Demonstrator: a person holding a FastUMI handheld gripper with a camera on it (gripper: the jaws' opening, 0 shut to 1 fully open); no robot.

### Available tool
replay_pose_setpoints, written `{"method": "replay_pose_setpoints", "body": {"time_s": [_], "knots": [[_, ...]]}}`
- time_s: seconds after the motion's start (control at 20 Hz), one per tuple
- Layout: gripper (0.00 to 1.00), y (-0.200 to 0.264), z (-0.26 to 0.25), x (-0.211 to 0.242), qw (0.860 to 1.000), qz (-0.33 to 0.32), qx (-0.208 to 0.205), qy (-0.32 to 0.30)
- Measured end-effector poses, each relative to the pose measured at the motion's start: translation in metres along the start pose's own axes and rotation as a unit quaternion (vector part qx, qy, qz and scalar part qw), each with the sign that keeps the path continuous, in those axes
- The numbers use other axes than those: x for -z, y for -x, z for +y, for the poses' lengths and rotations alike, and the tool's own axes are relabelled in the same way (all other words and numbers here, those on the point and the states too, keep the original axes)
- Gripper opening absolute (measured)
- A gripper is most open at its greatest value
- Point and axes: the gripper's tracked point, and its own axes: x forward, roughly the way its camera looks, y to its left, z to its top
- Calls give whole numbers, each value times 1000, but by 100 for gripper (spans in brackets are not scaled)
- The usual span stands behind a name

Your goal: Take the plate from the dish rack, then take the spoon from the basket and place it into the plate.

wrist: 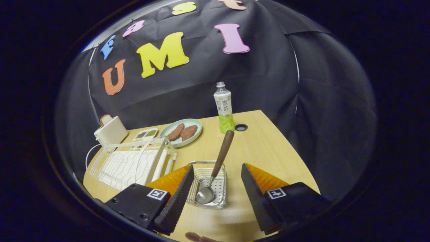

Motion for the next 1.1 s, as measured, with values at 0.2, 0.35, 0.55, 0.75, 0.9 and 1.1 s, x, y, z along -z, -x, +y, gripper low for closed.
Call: {"method": "replay_pose_setpoints", "body": {"time_s": [0.2, 0.35, 0.55, 0.75, 0.9, 1.1], "knots": [[90, -28, -2, -17, 1000, 6, -20, -1], [80, -45, 4, -21, 999, 20, -35, -4], [49, -54, 5, -19, 999, 22, -32, -11], [16, -47, 7, -23, 1000, 12, -9, -13], [14, -24, 19, -34, 1000, -13, -6, -17], [13, 3, 24, -55, 997, -70, 24, 0]]}}
